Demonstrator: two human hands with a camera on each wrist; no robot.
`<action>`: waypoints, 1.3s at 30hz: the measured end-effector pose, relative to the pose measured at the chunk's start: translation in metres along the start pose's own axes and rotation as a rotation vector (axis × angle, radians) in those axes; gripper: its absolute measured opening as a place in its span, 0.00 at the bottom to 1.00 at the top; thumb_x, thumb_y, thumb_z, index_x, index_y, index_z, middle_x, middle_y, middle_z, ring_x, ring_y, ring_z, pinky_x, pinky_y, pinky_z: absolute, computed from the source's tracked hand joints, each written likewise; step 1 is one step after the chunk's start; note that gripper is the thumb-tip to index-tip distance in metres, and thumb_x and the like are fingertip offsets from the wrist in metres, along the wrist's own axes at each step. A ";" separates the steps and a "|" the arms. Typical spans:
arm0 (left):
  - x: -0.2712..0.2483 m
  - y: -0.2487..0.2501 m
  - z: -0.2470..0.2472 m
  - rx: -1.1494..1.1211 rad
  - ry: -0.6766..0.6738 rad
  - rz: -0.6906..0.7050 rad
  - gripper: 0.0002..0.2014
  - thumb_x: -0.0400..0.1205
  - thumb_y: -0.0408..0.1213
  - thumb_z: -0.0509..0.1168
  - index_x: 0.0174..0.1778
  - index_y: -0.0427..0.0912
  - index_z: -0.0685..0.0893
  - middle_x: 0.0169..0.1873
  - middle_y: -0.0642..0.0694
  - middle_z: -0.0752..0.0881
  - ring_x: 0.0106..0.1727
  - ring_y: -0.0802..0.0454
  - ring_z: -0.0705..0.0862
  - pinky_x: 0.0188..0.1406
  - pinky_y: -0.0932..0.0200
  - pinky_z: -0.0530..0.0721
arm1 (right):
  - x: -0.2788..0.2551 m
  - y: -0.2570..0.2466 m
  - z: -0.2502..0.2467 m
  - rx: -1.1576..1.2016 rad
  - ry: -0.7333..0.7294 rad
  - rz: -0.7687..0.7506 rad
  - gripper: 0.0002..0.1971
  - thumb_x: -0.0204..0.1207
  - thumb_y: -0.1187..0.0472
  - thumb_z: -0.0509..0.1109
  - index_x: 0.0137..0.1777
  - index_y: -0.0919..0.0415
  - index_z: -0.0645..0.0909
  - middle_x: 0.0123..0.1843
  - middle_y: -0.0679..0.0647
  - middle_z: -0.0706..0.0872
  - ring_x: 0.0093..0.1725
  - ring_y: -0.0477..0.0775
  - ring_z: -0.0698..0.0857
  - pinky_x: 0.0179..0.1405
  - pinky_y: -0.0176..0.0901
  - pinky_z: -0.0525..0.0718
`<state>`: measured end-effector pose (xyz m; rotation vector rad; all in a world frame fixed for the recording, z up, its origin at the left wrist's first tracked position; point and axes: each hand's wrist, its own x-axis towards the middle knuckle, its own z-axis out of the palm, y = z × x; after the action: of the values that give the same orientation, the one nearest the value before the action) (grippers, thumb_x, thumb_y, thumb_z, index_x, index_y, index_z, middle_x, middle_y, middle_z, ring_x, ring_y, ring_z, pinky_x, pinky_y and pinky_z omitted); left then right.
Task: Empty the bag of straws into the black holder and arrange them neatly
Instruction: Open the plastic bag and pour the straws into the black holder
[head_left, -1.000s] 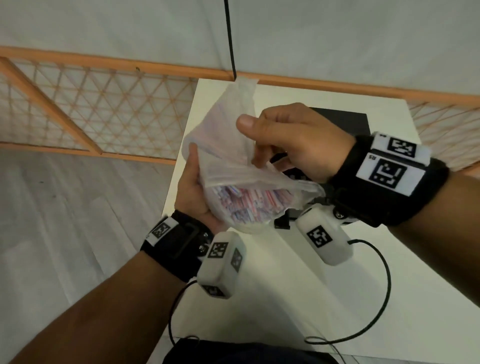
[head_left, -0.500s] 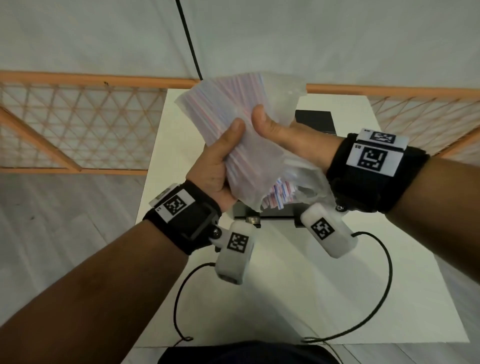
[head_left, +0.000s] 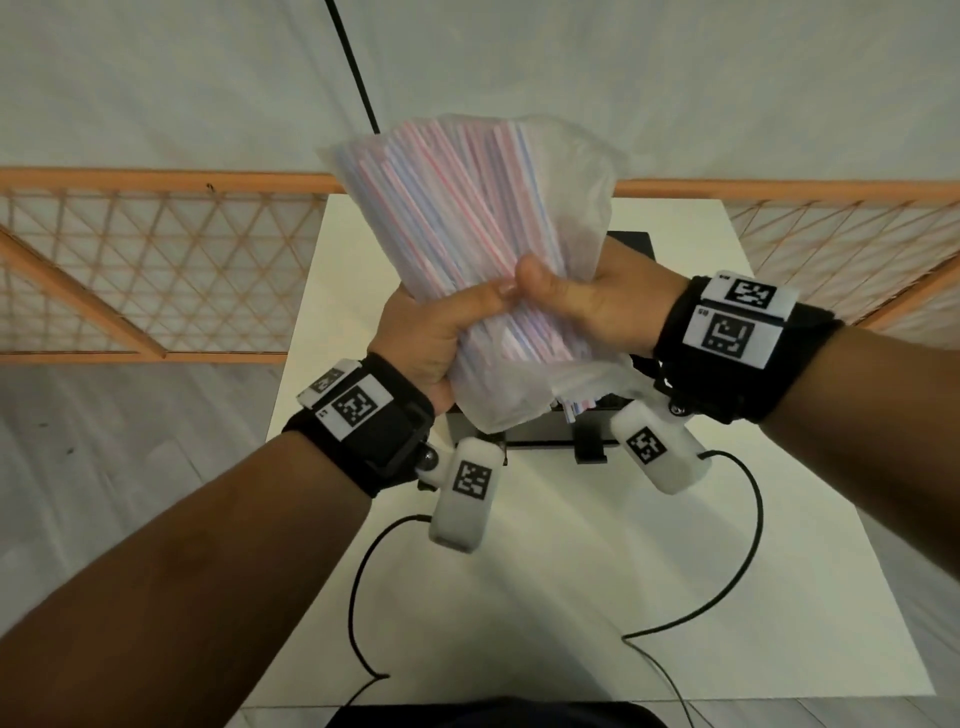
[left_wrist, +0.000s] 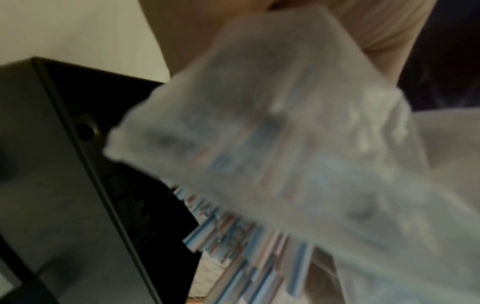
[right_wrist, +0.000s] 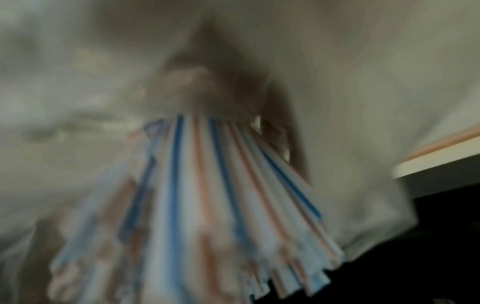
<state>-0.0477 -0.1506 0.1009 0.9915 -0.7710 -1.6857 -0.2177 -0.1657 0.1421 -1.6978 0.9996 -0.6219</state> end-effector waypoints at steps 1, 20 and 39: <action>0.004 -0.003 -0.004 0.022 -0.010 0.023 0.31 0.70 0.26 0.79 0.71 0.29 0.81 0.62 0.31 0.89 0.64 0.33 0.89 0.60 0.35 0.89 | -0.001 -0.001 -0.001 0.017 0.021 0.044 0.40 0.65 0.32 0.71 0.75 0.51 0.73 0.65 0.45 0.86 0.65 0.41 0.84 0.63 0.38 0.83; 0.027 -0.026 -0.044 0.591 -0.183 0.108 0.37 0.55 0.40 0.90 0.60 0.47 0.87 0.61 0.40 0.91 0.68 0.41 0.87 0.65 0.33 0.86 | -0.022 0.060 0.003 -0.396 0.222 0.152 0.49 0.51 0.40 0.87 0.75 0.49 0.74 0.65 0.42 0.83 0.66 0.43 0.80 0.70 0.38 0.76; 0.025 -0.041 -0.037 0.979 -0.057 0.153 0.69 0.32 0.80 0.74 0.68 0.42 0.79 0.60 0.52 0.87 0.63 0.57 0.83 0.67 0.61 0.82 | -0.020 0.073 0.013 -0.369 0.203 0.277 0.37 0.54 0.43 0.87 0.63 0.52 0.79 0.53 0.38 0.84 0.51 0.31 0.82 0.51 0.17 0.76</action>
<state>-0.0370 -0.1631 0.0431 1.4711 -1.7381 -1.1687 -0.2416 -0.1516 0.0703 -1.7888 1.5401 -0.4521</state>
